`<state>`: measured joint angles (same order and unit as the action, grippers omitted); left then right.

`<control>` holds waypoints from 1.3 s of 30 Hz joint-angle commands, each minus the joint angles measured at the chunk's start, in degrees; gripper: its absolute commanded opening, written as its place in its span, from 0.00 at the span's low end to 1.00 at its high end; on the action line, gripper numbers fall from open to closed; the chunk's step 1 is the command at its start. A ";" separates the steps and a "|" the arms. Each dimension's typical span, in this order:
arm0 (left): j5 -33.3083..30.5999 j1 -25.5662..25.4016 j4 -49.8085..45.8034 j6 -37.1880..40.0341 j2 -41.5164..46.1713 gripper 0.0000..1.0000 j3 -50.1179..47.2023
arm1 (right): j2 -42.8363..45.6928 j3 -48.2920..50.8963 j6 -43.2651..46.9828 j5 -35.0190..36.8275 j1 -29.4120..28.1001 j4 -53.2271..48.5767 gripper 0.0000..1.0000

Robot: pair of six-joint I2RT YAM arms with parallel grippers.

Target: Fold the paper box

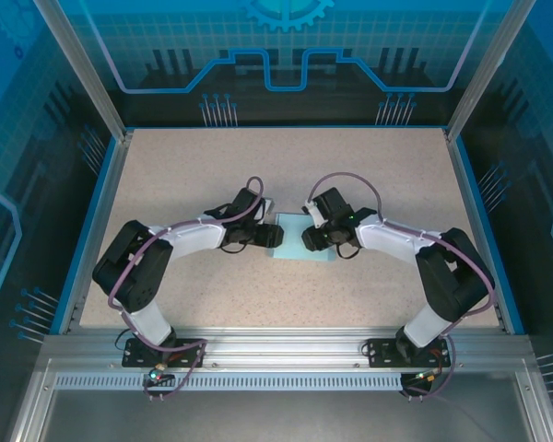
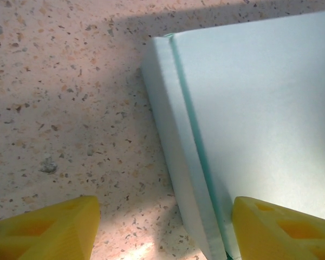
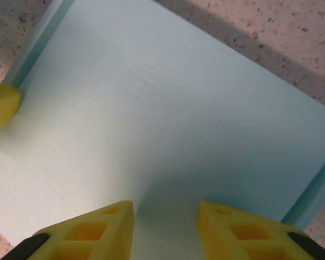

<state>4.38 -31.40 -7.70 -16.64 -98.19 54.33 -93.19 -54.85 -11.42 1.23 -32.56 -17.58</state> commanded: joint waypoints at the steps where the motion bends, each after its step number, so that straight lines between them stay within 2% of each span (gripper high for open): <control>1: 0.89 -1.67 -3.18 -0.87 0.88 0.67 -1.91 | -3.38 -3.06 2.85 -0.28 1.56 -4.27 0.38; 4: 0.25 -2.53 -3.17 -1.61 1.95 0.67 -2.03 | -2.96 -6.01 4.93 -0.18 1.79 -6.36 0.39; 9: -0.79 -2.68 -2.49 -2.43 5.24 0.70 -1.61 | 2.50 -7.08 5.88 0.75 2.02 -9.45 0.41; 15: -4.13 -2.03 -2.63 -0.14 10.14 0.76 -0.46 | 12.55 -1.83 2.65 -2.59 2.23 -10.10 0.44; 18: -1.79 -0.30 -1.65 2.53 10.73 0.79 0.97 | 16.60 2.45 -0.52 -6.15 2.15 -9.60 0.45; 22: 5.71 2.52 -3.72 6.97 4.31 0.80 7.79 | 19.58 6.95 -3.05 -9.12 2.15 -9.91 0.47; 31: 10.34 3.73 -14.89 16.05 -12.50 0.78 25.34 | 20.37 10.97 -3.81 -11.19 2.78 -11.64 0.50; 39: 14.98 3.71 -21.89 18.51 -18.61 0.76 31.82 | 15.58 12.57 -5.32 -18.84 5.54 -7.67 0.51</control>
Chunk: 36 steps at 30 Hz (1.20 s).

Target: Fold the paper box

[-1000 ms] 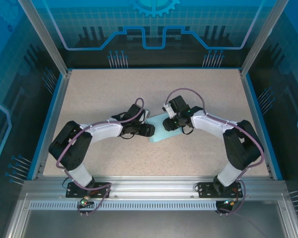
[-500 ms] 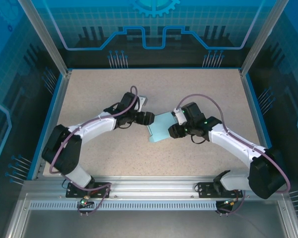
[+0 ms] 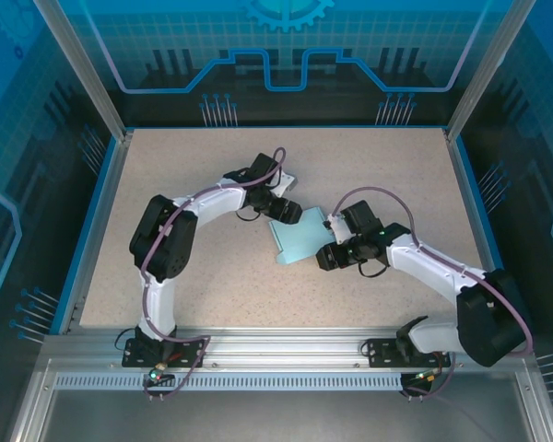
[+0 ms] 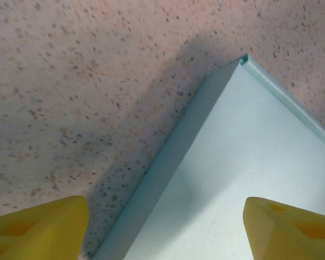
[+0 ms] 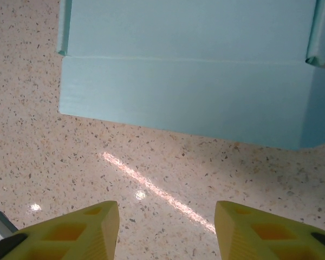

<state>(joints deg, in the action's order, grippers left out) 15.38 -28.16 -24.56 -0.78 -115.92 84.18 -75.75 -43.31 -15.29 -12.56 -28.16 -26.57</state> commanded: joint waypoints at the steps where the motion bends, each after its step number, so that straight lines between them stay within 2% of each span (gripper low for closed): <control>1: 4.50 0.49 -5.51 2.63 -0.82 0.76 1.95 | -2.86 1.20 -1.58 -5.87 1.39 2.00 0.51; 7: 8.34 0.48 -4.79 0.61 1.90 0.70 -1.60 | -8.54 1.42 -3.04 -11.27 4.28 7.89 0.51; 17: 12.45 0.39 2.92 -5.88 10.27 0.71 -14.93 | -15.41 -4.58 -2.99 -15.94 11.51 10.81 0.50; 21: 9.98 0.72 3.16 -6.14 10.11 0.74 -14.48 | -15.24 -3.59 -4.17 -16.53 13.15 12.61 0.50; 26: 8.14 1.38 1.16 -6.54 4.91 0.73 -9.11 | -14.10 0.85 -10.31 -18.75 13.07 20.52 0.51; 30: 7.65 1.40 0.38 -6.99 2.67 0.67 -7.19 | -13.52 5.62 -15.05 -18.97 12.80 27.47 0.51; 36: 7.85 1.38 1.75 -8.45 2.67 0.55 -9.40 | -13.70 10.38 -21.95 -21.06 12.16 39.19 0.49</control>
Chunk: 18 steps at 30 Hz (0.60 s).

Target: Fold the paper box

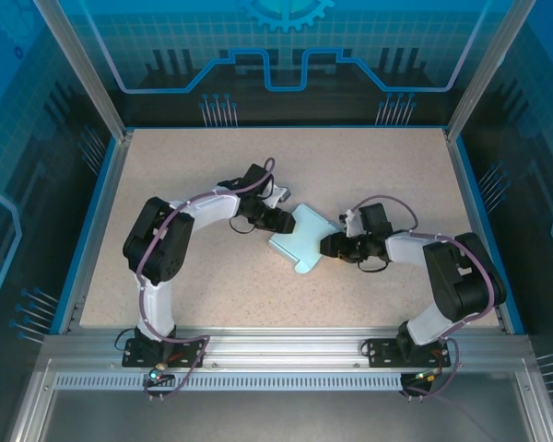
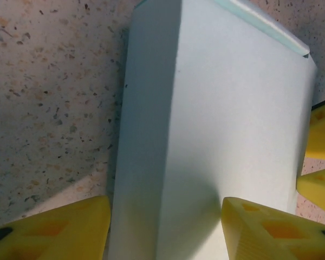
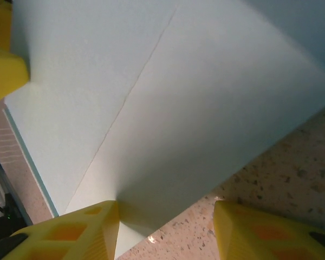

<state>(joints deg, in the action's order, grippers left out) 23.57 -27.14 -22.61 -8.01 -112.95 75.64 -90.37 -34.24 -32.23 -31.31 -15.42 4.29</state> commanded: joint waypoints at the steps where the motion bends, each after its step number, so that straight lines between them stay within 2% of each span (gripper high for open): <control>1: -0.37 0.37 -0.12 -1.13 -0.26 0.54 -1.27 | 0.77 1.66 -5.95 -2.45 -0.74 9.97 0.48; 7: 0.06 0.33 0.45 -1.78 0.00 0.46 -3.17 | -1.54 2.02 -10.18 -3.71 -1.19 17.85 0.41; 11: 0.89 0.36 1.37 -2.53 0.76 0.41 -4.81 | -1.76 1.94 -12.84 -4.19 -1.16 21.59 0.26; 14: 2.89 0.36 1.85 -3.17 1.31 0.39 -5.92 | -0.04 2.74 -14.78 -3.82 -1.19 23.46 0.16; 18: 4.18 0.38 2.02 -3.03 2.11 0.42 -7.26 | 4.26 3.90 -16.35 -3.23 -1.17 23.64 0.09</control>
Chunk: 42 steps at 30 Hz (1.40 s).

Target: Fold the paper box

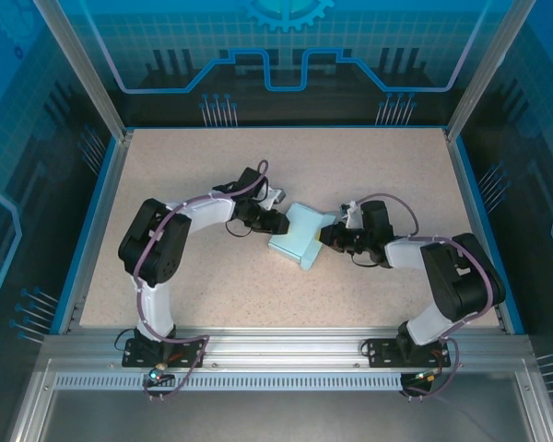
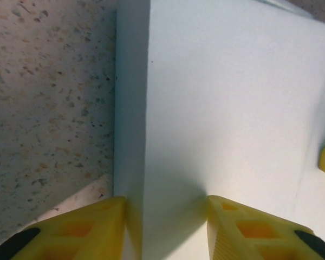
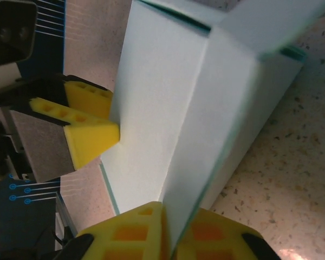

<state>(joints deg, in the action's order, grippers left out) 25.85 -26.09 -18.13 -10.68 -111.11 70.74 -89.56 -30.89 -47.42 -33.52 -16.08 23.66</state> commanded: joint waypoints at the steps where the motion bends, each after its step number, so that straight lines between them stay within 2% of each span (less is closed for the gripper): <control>1: 2.40 -0.71 -2.43 -0.31 0.41 0.42 -2.58 | 4.67 0.66 -1.19 -0.86 -0.52 3.59 0.09; 12: 7.93 -1.40 -0.69 -1.29 -1.03 0.44 -1.13 | 15.73 0.17 -1.76 2.04 -1.41 -5.74 0.09; 20: 8.52 -3.74 -0.39 -1.62 -3.09 0.48 1.70 | 19.51 -0.73 -3.82 6.71 -2.44 -12.16 0.12; 24: 8.54 -4.29 -0.28 -1.72 -4.24 0.49 3.06 | 20.05 -0.78 -5.63 9.76 -3.32 -13.57 0.14; 34: 9.49 -4.76 -0.06 -1.98 -7.22 0.51 5.87 | 17.62 -2.65 -8.56 17.74 -7.31 -14.19 0.12; 42: 7.17 -4.42 -0.59 -2.64 -7.68 0.55 8.19 | 15.37 -4.35 -9.53 28.12 -10.72 -17.75 0.10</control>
<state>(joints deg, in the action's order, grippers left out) 33.39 -30.15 -17.45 -12.16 -118.08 77.01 -72.44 -34.57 -57.30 -12.40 -25.65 10.02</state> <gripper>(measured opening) 0.545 0.105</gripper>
